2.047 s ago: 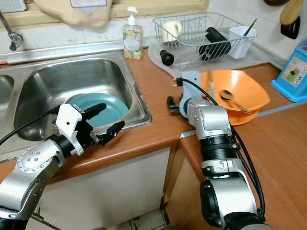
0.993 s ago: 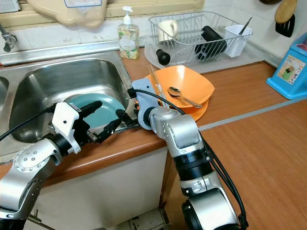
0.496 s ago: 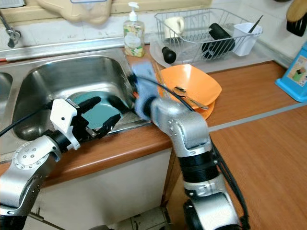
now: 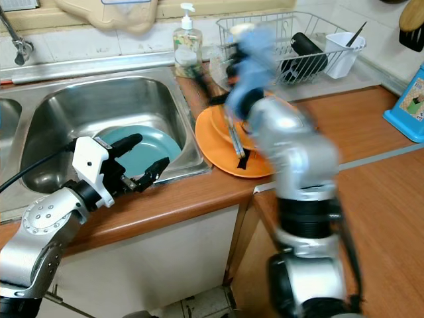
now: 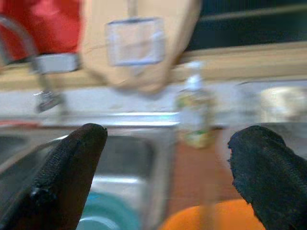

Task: Kitchen organization

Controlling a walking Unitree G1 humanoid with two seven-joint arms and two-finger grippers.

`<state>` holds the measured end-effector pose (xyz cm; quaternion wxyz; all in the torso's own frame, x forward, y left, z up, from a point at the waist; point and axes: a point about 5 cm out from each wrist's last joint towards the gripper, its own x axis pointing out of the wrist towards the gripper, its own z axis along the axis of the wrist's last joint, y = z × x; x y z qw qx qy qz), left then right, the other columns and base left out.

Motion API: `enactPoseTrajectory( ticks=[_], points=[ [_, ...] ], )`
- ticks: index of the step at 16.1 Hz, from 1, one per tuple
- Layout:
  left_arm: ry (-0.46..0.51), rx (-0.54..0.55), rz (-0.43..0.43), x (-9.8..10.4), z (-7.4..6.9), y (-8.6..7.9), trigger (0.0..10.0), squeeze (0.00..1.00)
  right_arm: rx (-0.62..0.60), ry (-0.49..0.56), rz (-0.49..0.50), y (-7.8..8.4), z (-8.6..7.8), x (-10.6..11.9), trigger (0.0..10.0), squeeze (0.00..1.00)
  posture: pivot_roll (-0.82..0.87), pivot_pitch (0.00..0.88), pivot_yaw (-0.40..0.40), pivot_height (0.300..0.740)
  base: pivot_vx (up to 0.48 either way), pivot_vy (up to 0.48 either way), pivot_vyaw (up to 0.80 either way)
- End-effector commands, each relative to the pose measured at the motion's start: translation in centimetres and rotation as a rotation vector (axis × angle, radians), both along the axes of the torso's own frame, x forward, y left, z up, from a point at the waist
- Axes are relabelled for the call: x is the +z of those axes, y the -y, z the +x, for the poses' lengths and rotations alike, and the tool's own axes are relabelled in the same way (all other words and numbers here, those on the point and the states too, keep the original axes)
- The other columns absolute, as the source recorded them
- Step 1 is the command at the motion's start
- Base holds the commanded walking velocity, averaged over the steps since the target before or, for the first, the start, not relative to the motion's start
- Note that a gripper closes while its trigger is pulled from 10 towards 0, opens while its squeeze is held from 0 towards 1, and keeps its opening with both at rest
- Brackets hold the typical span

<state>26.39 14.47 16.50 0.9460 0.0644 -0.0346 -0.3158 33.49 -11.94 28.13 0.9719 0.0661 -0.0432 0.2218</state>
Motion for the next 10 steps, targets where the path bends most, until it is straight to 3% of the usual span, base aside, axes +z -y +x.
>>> enactPoseTrajectory(
  ticks=[1, 4, 6, 10],
  points=[
    [0.013, -0.003, -0.012, 0.4, 0.0, 0.2, 10.0, 0.04, -0.072, 0.022, 0.006, 1.9, -0.2, 0.3, 10.0, 0.0, -0.1, 0.0, 0.026, 0.74, 0.0, 0.0, 0.0],
    [0.008, -0.009, -0.022, 0.2, -0.2, 0.5, 10.0, 0.03, -0.321, -0.024, -0.021, 7.7, -0.3, -0.8, 10.0, 0.0, -0.1, 0.0, 0.024, 0.74, 0.0, 0.0, 0.0],
    [0.005, -0.013, -0.027, 0.1, -0.4, 0.6, 10.0, 0.03, -0.53, -0.106, -0.116, 12.3, -0.8, -2.5, 10.0, 0.0, -0.11, 0.0, 0.021, 0.74, 0.0, 0.0, 0.0],
    [-0.001, -0.023, -0.032, 0.0, -0.4, 0.8, 10.0, 0.03, -0.659, -0.196, -0.202, 15.9, -2.3, -4.8, 10.0, 0.0, -0.12, 0.0, 0.024, 0.74, 0.0, 0.0, 0.0]
  ],
)
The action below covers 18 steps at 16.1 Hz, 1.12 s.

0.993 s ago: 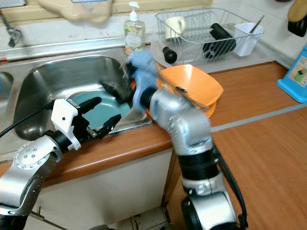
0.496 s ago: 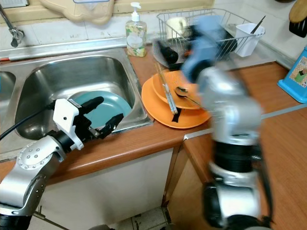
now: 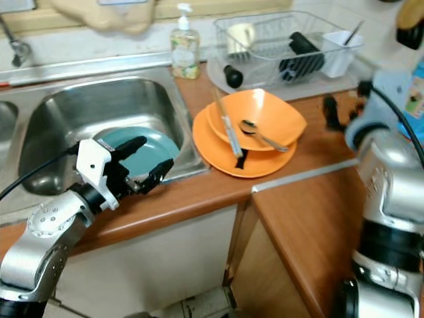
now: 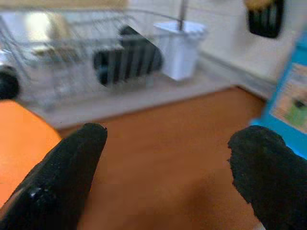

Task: Kitchen organization

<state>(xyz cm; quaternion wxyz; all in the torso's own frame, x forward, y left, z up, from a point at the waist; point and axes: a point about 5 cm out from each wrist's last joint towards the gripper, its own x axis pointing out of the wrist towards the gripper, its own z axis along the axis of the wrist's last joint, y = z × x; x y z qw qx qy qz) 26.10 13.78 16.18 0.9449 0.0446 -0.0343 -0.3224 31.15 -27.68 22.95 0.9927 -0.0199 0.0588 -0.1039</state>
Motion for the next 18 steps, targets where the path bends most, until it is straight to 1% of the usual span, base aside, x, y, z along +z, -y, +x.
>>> enactPoseTrajectory(
  ticks=[1, 2, 3, 5, 6, 8, 9, 13, 14, 15, 16, 18],
  points=[
    [0.011, -0.012, 0.004, 0.2, -0.1, 0.2, 10.0, 0.03, -0.029, -0.044, -0.05, 1.0, -0.4, -0.8, 10.0, 0.0, -0.12, 0.0, 0.024, 0.74, 0.0, 0.0, 0.0],
    [0.011, -0.014, 0.003, 0.2, -0.2, 0.3, 10.0, 0.03, -0.026, -0.087, -0.073, 1.4, -0.7, -1.7, 10.0, 0.0, -0.12, 0.0, 0.023, 0.74, 0.0, 0.0, 0.0],
    [0.011, -0.014, 0.003, 0.2, -0.2, 0.3, 10.0, 0.03, -0.019, -0.103, -0.079, 1.4, -0.8, -2.1, 10.0, 0.0, -0.12, 0.0, 0.023, 0.74, 0.0, 0.0, 0.0],
    [0.01, -0.017, 0.003, 0.2, -0.2, 0.4, 10.0, 0.03, 0.042, -0.191, -0.121, 0.8, -0.9, -4.3, 10.0, 0.0, -0.12, 0.0, 0.019, 0.74, 0.0, 0.0, 0.0],
    [0.01, -0.016, 0.004, 0.2, -0.2, 0.3, 10.0, 0.03, 0.063, -0.224, -0.121, 0.2, -1.0, -5.6, 10.0, 0.0, -0.11, 0.0, 0.018, 0.74, 0.0, 0.0, 0.0],
    [0.012, -0.013, 0.006, 0.2, -0.2, 0.2, 10.0, 0.03, 0.071, -0.239, -0.107, -0.3, -0.9, -6.6, 10.0, 0.0, -0.11, 0.0, 0.018, 0.74, 0.0, 0.0, 0.0],
    [0.013, -0.012, 0.009, 0.3, -0.2, 0.1, 10.0, 0.03, 0.089, -0.245, -0.1, -0.9, -0.8, -7.1, 10.0, 0.0, -0.11, 0.0, 0.018, 0.74, 0.0, 0.0, 0.0],
    [0.013, -0.011, 0.011, 0.3, -0.2, 0.1, 10.0, 0.03, 0.141, -0.25, -0.095, -2.4, -0.6, -7.7, 10.0, 0.0, -0.1, 0.0, 0.019, 0.74, 0.0, 0.0, 0.0],
    [0.014, -0.012, 0.009, 0.3, -0.2, 0.2, 10.0, 0.03, 0.173, -0.236, -0.031, -3.6, -0.5, -7.7, 10.0, 0.0, -0.1, 0.0, 0.016, 0.74, 0.0, 0.0, 0.0],
    [0.015, -0.012, 0.008, 0.3, -0.2, 0.3, 10.0, 0.03, 0.187, -0.231, -0.016, -4.0, -0.5, -7.6, 10.0, 0.0, -0.1, 0.0, 0.016, 0.74, 0.0, 0.0, 0.0],
    [0.016, -0.011, 0.009, 0.3, -0.1, 0.2, 10.0, 0.03, 0.199, -0.222, 0.025, -4.7, -0.4, -7.7, 10.0, 0.0, -0.09, 0.0, 0.018, 0.74, 0.0, 0.0, 0.0],
    [0.018, -0.008, 0.011, 0.5, -0.1, 0.0, 10.0, 0.03, 0.216, -0.217, 0.052, -5.4, -0.3, -7.7, 10.0, 0.0, -0.09, 0.0, 0.018, 0.74, 0.0, 0.0, 0.0]
  ],
)
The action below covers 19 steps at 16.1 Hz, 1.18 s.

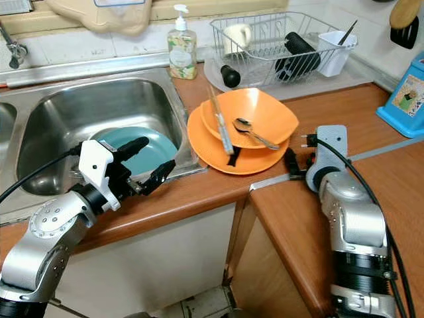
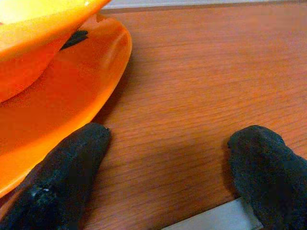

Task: Kitchen organization

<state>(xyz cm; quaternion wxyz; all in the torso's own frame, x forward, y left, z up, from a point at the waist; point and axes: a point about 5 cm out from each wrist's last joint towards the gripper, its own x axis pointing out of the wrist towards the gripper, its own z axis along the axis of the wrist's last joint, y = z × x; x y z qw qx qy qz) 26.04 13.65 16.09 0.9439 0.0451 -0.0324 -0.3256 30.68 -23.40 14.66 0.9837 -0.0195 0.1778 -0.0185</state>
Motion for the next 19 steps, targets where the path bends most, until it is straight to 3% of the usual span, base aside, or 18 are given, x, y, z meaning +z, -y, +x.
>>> enactPoseTrajectory(
  ticks=[1, 7, 14, 19],
  points=[
    [0.022, -0.001, 0.009, 0.6, 0.0, -0.2, 10.0, 0.03, 0.051, 0.024, 0.04, -1.4, 0.2, 0.5, 10.0, 0.0, -0.09, 0.0, 0.018, 0.74, 0.0, 0.0, 0.0],
    [0.028, 0.0, 0.005, 0.7, 0.0, -0.1, 10.0, 0.03, 0.007, 0.016, 0.096, -2.4, 0.4, 0.5, 10.0, 0.0, -0.09, 0.0, 0.023, 0.74, 0.0, 0.0, 0.0],
    [0.034, -0.004, 0.002, 0.9, 0.4, 0.0, 10.0, 0.03, -0.063, 0.031, 0.131, -3.2, 1.7, 1.2, 10.0, 0.0, -0.09, 0.0, 0.033, 0.74, 0.0, 0.0, 0.0],
    [0.034, 0.001, 0.004, 0.8, 0.4, 0.0, 10.0, 0.02, -0.014, 0.013, 0.116, -5.1, 2.4, 1.1, 10.0, 0.0, -0.09, 0.0, 0.03, 0.74, 0.0, 0.0, 0.0]
  ],
)
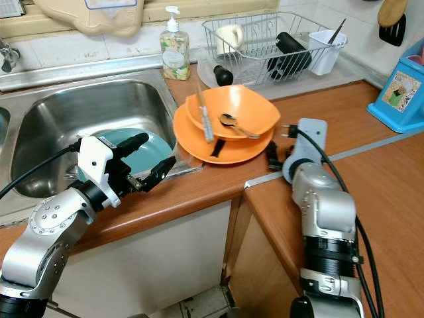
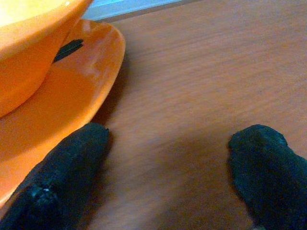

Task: Kitchen organization

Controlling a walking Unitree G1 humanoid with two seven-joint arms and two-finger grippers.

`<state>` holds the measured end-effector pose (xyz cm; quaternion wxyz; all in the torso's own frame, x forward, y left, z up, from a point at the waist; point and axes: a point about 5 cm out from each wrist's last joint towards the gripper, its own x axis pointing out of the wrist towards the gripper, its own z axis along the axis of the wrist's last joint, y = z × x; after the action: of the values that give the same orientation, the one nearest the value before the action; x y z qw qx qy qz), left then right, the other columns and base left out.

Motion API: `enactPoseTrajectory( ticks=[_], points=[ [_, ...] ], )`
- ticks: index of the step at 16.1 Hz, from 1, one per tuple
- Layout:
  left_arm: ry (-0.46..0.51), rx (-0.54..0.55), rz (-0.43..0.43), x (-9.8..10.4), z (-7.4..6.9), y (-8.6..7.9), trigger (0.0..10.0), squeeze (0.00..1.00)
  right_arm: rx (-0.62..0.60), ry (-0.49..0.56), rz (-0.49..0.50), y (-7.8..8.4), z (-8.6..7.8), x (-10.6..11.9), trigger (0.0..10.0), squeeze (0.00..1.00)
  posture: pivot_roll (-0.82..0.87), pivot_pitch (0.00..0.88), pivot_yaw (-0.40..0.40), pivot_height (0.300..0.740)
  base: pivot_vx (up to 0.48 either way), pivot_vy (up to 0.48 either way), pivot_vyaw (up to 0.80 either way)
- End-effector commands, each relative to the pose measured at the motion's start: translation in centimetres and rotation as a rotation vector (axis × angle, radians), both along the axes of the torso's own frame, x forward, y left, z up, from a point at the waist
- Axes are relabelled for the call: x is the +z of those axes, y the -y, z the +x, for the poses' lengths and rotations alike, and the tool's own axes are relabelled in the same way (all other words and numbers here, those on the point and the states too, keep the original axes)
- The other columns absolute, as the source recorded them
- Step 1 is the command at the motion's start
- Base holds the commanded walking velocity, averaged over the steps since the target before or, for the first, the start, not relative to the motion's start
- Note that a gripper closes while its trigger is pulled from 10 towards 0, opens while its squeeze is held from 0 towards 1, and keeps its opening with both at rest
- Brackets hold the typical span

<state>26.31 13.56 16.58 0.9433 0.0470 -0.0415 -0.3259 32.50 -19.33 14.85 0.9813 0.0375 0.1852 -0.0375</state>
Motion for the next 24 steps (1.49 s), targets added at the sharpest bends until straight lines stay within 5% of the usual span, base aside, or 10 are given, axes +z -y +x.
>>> enactPoseTrajectory(
  ticks=[1, 6, 10, 11, 15, 16, 17, 20, 22, 24],
  points=[
    [0.015, 0.003, 0.006, 0.3, 0.1, 0.0, 10.0, 0.02, 0.054, 0.024, 0.005, -1.4, 0.6, 0.8, 10.0, 0.0, -0.09, 0.0, 0.026, 0.74, 0.0, 0.0, 0.0],
    [0.018, 0.002, 0.006, 0.3, 0.2, 0.1, 10.0, 0.02, 0.066, 0.017, -0.023, -2.0, 0.9, 0.7, 10.0, 0.0, -0.09, 0.0, 0.025, 0.74, 0.0, 0.0, 0.0],
    [0.004, -0.014, -0.052, 0.7, 0.2, 0.9, 10.0, 0.06, 0.036, 0.051, -0.077, -0.6, 0.5, 1.0, 10.0, 0.0, -0.09, 0.0, 0.026, 0.74, 0.0, 0.0, 0.0],
    [-0.008, -0.036, -0.102, 1.0, 0.1, 1.4, 10.0, 1.0, 0.036, 0.084, -0.093, 0.0, 0.1, 1.3, 10.0, 0.0, -0.1, 0.0, 0.03, 0.74, 0.0, 0.0, 0.0],
    [0.015, -0.034, -0.088, 1.0, 0.1, 1.8, 10.0, 1.0, 0.047, 0.132, -0.116, 0.9, -1.1, 1.7, 10.0, 0.0, -0.11, 0.0, 0.03, 0.74, 0.0, 0.0, 0.0],
    [0.02, -0.022, -0.077, 0.9, 0.1, 1.7, 10.0, 0.82, 0.053, 0.144, -0.148, 1.3, -1.5, 1.9, 10.0, 0.0, -0.11, 0.0, 0.03, 0.74, 0.0, 0.0, 0.0],
    [0.022, -0.009, -0.077, 0.9, 0.1, 1.5, 10.0, 0.05, 0.033, 0.148, -0.155, 2.0, -1.9, 2.1, 10.0, 0.0, -0.11, 0.0, 0.027, 0.74, 0.0, 0.0, 0.0],
    [0.035, 0.021, -0.059, 1.0, 0.2, 0.8, 10.0, 0.0, -0.079, 0.183, -0.165, 4.4, -2.2, 3.9, 10.0, 0.0, -0.1, 0.0, 0.026, 0.74, 0.0, 0.0, 0.0],
    [0.04, 0.031, -0.04, 1.0, 0.4, 0.1, 10.0, 0.0, -0.033, 0.252, -0.143, 4.3, -1.4, 6.6, 10.0, 1.0, -0.1, 0.0, 0.03, 0.74, 0.0, 0.0, 0.0],
    [0.047, 0.041, -0.015, 1.2, 0.6, -0.7, 10.0, 0.0, 0.147, 0.296, -0.127, 2.1, -0.1, 9.6, 10.0, 1.0, -0.1, 0.0, 0.03, 0.74, 0.0, 0.0, 0.0]
  ],
)
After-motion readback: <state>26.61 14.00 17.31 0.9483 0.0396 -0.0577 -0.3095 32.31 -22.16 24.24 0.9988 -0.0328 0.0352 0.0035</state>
